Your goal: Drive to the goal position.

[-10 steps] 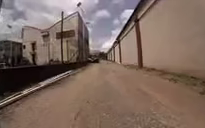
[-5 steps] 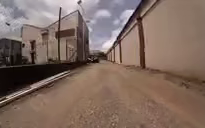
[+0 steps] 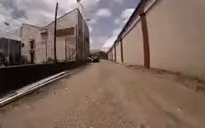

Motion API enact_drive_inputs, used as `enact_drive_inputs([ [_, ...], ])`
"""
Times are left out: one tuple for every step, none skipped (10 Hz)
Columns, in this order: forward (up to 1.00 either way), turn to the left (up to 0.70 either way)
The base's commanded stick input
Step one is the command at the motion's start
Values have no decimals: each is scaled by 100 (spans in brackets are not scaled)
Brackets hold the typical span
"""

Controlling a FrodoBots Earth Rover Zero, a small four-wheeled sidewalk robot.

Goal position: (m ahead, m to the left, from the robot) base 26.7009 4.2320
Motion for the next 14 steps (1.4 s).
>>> enact_drive_inputs([
  [85, 0],
  [85, 0],
  [85, -6],
  [85, -16],
  [85, -27],
  [85, -34],
  [85, -34],
  [85, -29],
  [85, -19],
  [85, -8],
  [85, 0],
  [85, 0],
  [85, 0],
  [85, 0],
])
